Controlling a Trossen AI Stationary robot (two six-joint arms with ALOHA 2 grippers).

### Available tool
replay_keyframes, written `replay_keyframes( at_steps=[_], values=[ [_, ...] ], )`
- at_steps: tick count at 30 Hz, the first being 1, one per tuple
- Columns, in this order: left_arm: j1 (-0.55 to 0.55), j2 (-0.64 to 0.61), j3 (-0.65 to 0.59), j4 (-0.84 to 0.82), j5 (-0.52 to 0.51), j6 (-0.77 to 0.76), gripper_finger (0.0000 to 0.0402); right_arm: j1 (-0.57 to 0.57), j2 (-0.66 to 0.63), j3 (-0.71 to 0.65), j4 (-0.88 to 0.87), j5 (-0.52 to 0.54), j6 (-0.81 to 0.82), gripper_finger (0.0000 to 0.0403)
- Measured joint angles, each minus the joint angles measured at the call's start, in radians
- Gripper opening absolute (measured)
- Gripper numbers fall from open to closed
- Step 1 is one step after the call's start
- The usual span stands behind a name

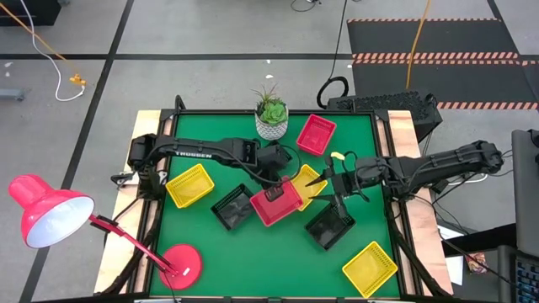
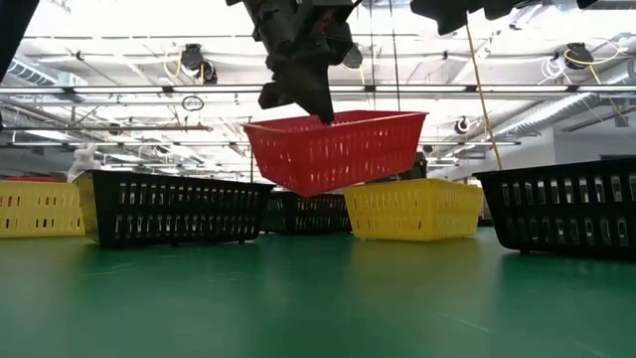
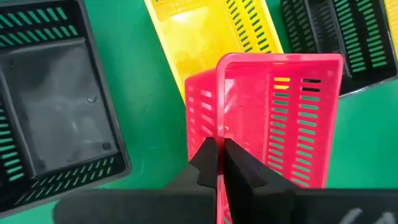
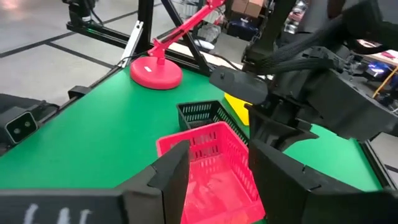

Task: Stack baskets by color
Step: Stack the bottom orange bin on the top orange bins

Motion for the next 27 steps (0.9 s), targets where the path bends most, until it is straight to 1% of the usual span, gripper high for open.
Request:
replay_keyframes(
  at_steps=[4,7,9,12,15,17,22,24,27],
  values=[
    [0.027,-0.020,0.000,-0.001,0.024,0.022,0.0012,0.001,0.000,0.000,0.003,0.000,-0.001,0.0162],
    [0.064,-0.059,0.000,0.001,0.018,0.037,0.0008,0.001,0.003,0.000,0.008,0.001,-0.010,0.0170],
    [0.087,-0.079,0.000,0.003,-0.005,0.040,0.0006,0.001,0.015,0.000,0.037,0.000,-0.024,0.0180],
    [0.119,-0.102,0.000,0.004,-0.042,0.041,0.0010,0.012,0.049,0.003,0.089,0.002,-0.048,0.0197],
    [0.143,-0.106,0.000,0.010,-0.057,0.046,0.0010,0.029,0.120,0.048,0.086,0.002,-0.093,0.0213],
    [0.155,-0.102,0.000,0.005,-0.057,0.054,0.0006,0.042,0.182,0.107,0.039,0.013,-0.123,0.0219],
    [0.174,-0.093,0.000,-0.008,-0.056,0.062,0.0010,0.076,0.349,0.305,-0.260,0.155,-0.179,0.0217],
    [0.176,-0.093,0.000,-0.008,-0.056,0.068,0.0015,0.085,0.400,0.373,-0.341,0.157,-0.185,0.0213],
    [0.181,-0.093,0.000,-0.008,-0.051,0.086,0.0012,0.101,0.449,0.441,-0.395,0.156,-0.195,0.0209]
  ],
)
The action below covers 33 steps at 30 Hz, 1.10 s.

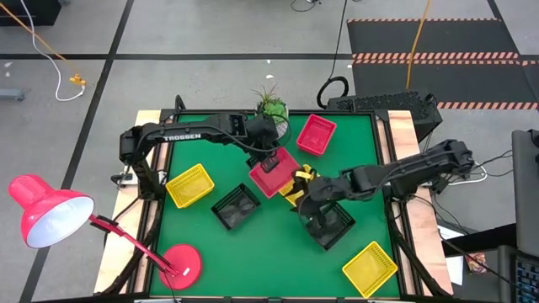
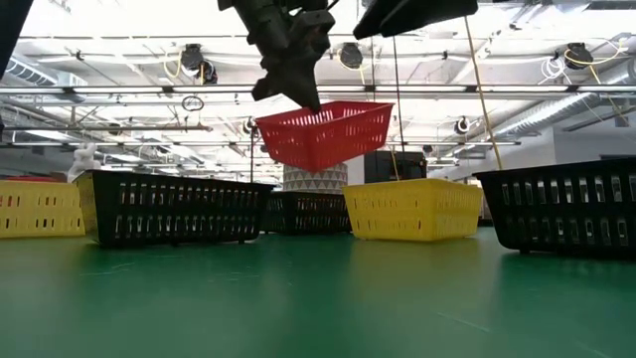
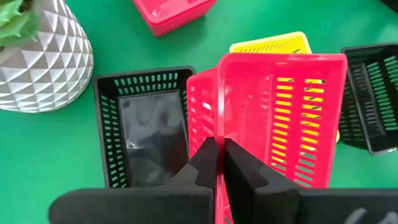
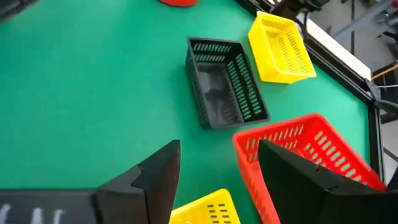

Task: Stack baskets by color
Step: Stack the bottom orange bin on the top orange bins

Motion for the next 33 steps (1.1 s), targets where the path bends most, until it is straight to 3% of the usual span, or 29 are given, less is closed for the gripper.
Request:
replay_keyframes(
  at_steps=[7,13,22,27,33],
  values=[
    [0.001,0.000,0.000,0.007,0.033,0.040,0.0014,0.037,0.063,0.031,-0.075,0.032,-0.047,0.0208],
    [-0.010,0.000,0.000,0.015,0.056,0.040,0.0012,0.033,0.084,0.031,-0.098,0.186,-0.127,0.0208],
    [-0.039,0.000,0.000,0.055,0.065,0.033,0.0022,-0.053,0.083,0.031,-0.101,0.155,-0.188,0.0208],
    [-0.040,0.000,0.000,0.052,0.059,0.057,0.0007,-0.056,0.083,0.031,-0.128,0.155,-0.188,0.0206],
    [-0.032,-0.011,0.000,0.062,0.104,0.059,0.0021,-0.063,0.083,0.031,-0.195,0.185,-0.181,0.0169]
  ],
)
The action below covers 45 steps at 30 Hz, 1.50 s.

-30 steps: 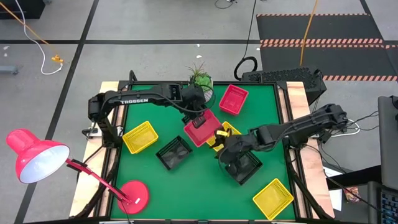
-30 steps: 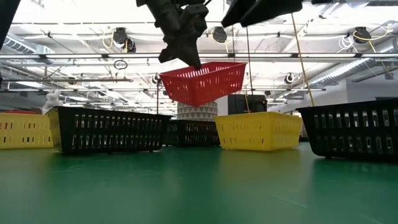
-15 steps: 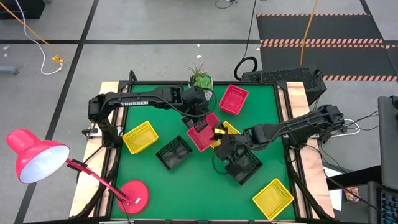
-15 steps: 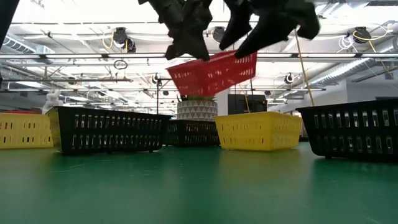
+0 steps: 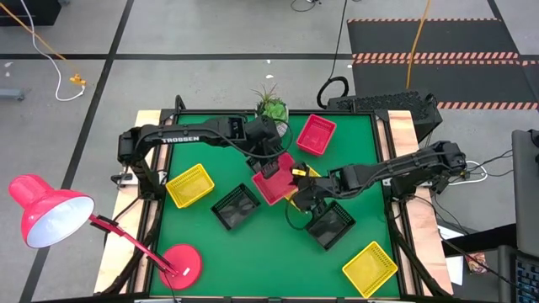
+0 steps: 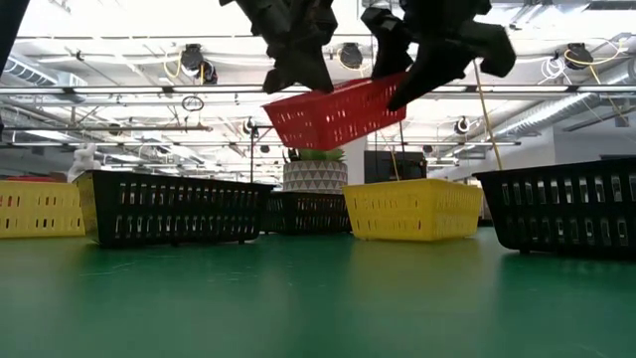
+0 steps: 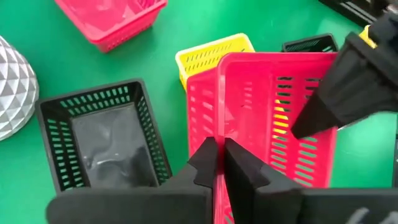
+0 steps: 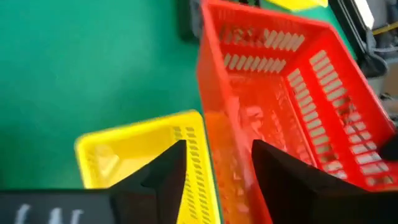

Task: Stack baskets by color
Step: Stack the bottom orange bin on the top orange bins

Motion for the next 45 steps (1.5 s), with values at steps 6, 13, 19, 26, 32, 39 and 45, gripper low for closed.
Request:
replay_keyframes(
  at_steps=[6,13,19,26,32,39,45],
  values=[
    [0.000,-0.013,0.000,0.010,0.000,0.006,0.0007,-0.001,0.000,0.000,-0.024,0.073,-0.040,0.0085],
    [-0.001,-0.045,0.000,0.006,0.006,0.024,0.0056,-0.010,0.000,0.000,-0.052,0.073,-0.033,0.0004],
    [-0.002,-0.096,0.000,0.035,0.003,0.077,0.0121,-0.031,0.000,-0.001,-0.090,0.073,-0.014,0.0002],
    [-0.030,-0.174,0.000,0.021,-0.018,0.168,0.0160,-0.164,-0.030,-0.001,-0.220,0.073,0.042,0.0001],
    [-0.078,-0.215,-0.001,0.016,-0.039,0.257,0.0156,-0.350,-0.094,-0.001,-0.276,0.012,0.015,0.0001],
    [-0.104,-0.222,0.000,0.038,-0.041,0.265,0.0138,-0.539,-0.143,-0.001,-0.358,-0.056,-0.322,0.0000],
    [-0.110,-0.227,0.000,0.031,-0.041,0.272,0.0132,-0.651,-0.165,-0.001,-0.352,-0.103,-0.438,0.0000]
  ],
)
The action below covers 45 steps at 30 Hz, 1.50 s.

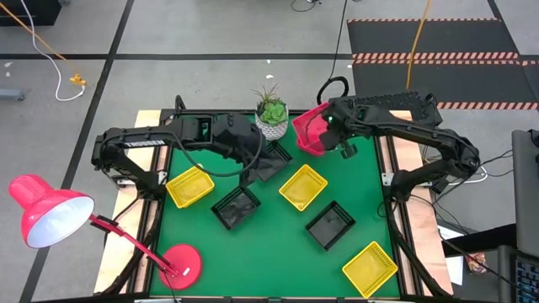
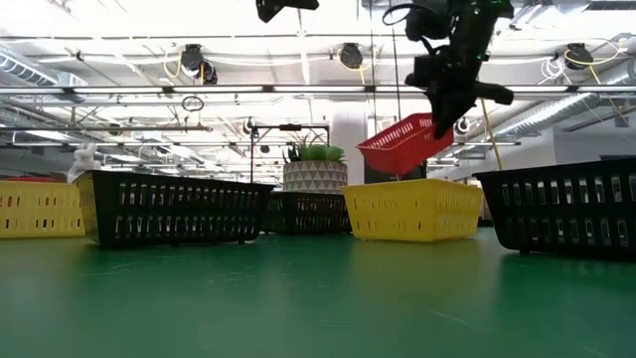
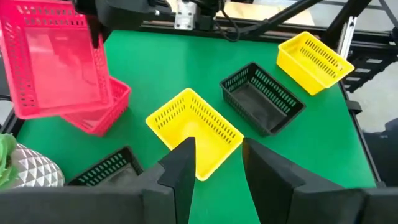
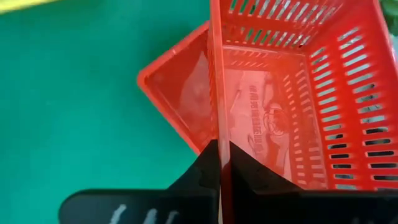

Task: Stack baskets by color
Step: Stack the bottom orange bin on the top orange bins

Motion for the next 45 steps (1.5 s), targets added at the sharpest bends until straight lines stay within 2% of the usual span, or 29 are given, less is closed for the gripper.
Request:
replay_keyframes(
  at_steps=[5,8,15,25,30,39,45],
  values=[
    [0.001,-0.001,0.000,0.017,0.000,0.003,0.0132,-0.102,0.018,0.000,-0.004,-0.160,-0.182,0.0000],
    [0.001,-0.001,0.000,0.032,0.000,0.006,0.0132,-0.146,0.050,0.000,-0.020,-0.176,-0.273,0.0000],
    [0.009,-0.001,0.000,0.041,0.002,0.019,0.0132,-0.222,0.105,0.000,-0.016,-0.221,-0.364,0.0000],
    [0.014,-0.001,0.000,0.049,0.002,0.003,0.0132,-0.273,0.164,-0.011,-0.016,-0.280,-0.390,0.0000],
    [0.015,-0.001,0.000,0.049,0.002,-0.005,0.0131,-0.281,0.154,-0.015,-0.041,-0.376,-0.388,0.0000],
    [-0.003,-0.001,0.000,0.048,0.002,-0.029,0.0131,-0.280,0.154,-0.016,-0.038,-0.376,-0.424,0.0000],
    [-0.017,-0.001,0.000,0.048,0.002,-0.027,0.0131,-0.280,0.154,-0.016,-0.052,-0.454,-0.330,0.0000]
  ],
)
